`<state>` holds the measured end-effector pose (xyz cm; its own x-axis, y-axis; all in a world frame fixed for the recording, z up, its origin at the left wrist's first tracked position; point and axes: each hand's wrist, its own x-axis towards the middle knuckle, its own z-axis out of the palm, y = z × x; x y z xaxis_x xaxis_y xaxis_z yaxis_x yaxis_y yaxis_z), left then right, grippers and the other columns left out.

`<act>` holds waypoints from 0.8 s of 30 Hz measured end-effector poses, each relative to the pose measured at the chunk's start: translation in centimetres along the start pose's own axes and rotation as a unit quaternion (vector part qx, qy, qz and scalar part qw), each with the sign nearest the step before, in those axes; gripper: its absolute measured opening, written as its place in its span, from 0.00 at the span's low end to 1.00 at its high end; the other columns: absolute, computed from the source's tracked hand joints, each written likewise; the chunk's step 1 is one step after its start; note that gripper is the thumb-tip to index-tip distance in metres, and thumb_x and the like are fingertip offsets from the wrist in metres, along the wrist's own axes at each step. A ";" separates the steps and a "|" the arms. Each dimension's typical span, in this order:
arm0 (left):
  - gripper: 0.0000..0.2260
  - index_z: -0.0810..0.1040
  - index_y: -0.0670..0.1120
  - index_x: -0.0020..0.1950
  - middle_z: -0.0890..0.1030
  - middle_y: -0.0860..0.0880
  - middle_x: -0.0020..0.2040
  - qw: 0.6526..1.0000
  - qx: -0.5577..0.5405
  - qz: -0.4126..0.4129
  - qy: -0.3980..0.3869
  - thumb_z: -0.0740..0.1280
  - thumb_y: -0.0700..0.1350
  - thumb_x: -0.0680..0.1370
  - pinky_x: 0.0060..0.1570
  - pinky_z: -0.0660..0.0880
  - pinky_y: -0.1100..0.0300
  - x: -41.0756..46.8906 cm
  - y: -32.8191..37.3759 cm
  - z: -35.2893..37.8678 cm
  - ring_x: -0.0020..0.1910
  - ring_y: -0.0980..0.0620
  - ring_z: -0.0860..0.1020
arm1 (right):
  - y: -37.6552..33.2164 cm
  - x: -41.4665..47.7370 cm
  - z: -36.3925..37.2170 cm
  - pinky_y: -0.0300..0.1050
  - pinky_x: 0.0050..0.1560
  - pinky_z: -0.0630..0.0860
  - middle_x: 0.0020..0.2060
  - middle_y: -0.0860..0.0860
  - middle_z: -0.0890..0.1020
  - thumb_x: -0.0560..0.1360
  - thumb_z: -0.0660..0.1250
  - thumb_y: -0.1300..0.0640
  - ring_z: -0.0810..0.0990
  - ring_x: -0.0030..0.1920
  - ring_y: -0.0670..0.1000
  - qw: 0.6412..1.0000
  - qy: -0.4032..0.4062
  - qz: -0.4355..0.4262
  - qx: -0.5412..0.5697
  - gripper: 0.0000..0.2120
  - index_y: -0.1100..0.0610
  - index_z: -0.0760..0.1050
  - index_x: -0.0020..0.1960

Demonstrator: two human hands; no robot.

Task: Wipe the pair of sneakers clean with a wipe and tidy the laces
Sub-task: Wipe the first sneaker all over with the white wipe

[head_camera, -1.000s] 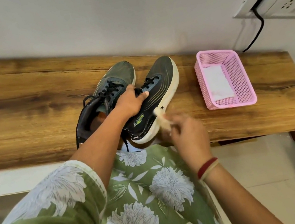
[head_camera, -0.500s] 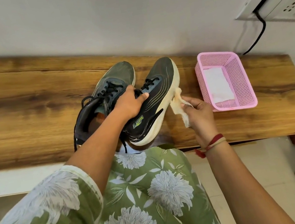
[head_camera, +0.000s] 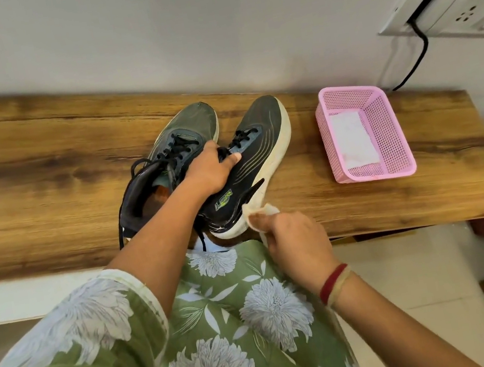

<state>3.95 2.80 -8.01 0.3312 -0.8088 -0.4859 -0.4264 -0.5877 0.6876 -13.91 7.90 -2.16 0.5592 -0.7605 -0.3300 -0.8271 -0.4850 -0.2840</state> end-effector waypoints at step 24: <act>0.21 0.64 0.43 0.63 0.74 0.41 0.60 1.000 -0.003 0.003 -0.004 0.60 0.57 0.79 0.46 0.66 0.55 -0.1 0.1 0.2 0.56 0.42 0.73 | 3.9 6.1 -3.6 0.36 0.55 0.71 0.56 0.50 0.81 0.76 0.63 0.64 0.79 0.55 0.50 0.910 0.250 0.162 0.288 0.15 0.54 0.77 0.61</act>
<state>3.73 2.86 -8.00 0.3229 -0.8122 -0.4860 -0.4225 -0.5831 0.6939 -13.96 -0.17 -2.05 0.0763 -0.9947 -0.0696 -0.6968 -0.0033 -0.7173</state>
